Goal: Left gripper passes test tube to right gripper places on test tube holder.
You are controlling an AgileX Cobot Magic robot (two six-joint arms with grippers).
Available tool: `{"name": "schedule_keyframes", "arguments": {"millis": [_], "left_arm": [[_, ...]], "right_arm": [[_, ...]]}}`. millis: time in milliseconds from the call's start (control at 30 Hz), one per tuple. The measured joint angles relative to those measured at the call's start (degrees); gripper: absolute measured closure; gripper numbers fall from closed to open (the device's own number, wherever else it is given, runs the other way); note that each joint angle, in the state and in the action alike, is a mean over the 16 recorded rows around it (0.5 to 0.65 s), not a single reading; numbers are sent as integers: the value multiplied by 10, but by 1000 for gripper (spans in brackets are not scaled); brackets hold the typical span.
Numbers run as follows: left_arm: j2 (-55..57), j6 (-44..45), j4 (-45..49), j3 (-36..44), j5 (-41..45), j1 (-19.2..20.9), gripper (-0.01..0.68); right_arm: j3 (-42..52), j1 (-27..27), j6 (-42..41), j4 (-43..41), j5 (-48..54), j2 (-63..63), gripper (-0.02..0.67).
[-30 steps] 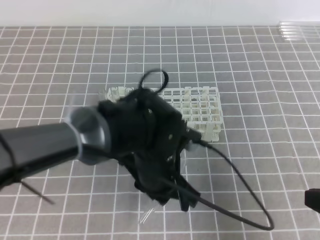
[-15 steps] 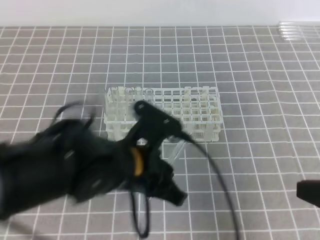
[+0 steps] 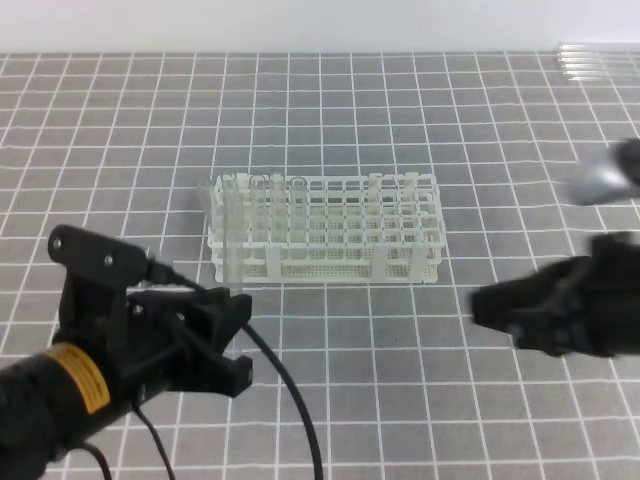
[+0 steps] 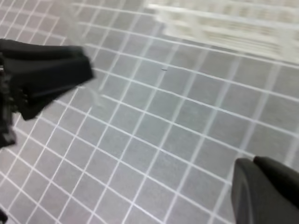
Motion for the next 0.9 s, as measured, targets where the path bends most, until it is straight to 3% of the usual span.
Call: {"name": "schedule_keyframes", "arguments": {"millis": [267, 500, 700, 900], "left_arm": [[-17, -11, 14, 62, -151, 10, 605], [-16, -20, 48, 81, -218, 10, 611], [-16, -32, 93, 82, -236, 10, 611], [-11, -54, 132, 83, -266, 10, 622]], "right_arm": [[-37, 156, 23, -92, -159, 46, 662], [19, 262, 26, -156, -360, 24, 662], [86, 312, 29, -177, -498, 1, 662], [124, 326, 35, -177, -577, -5, 661]]}}
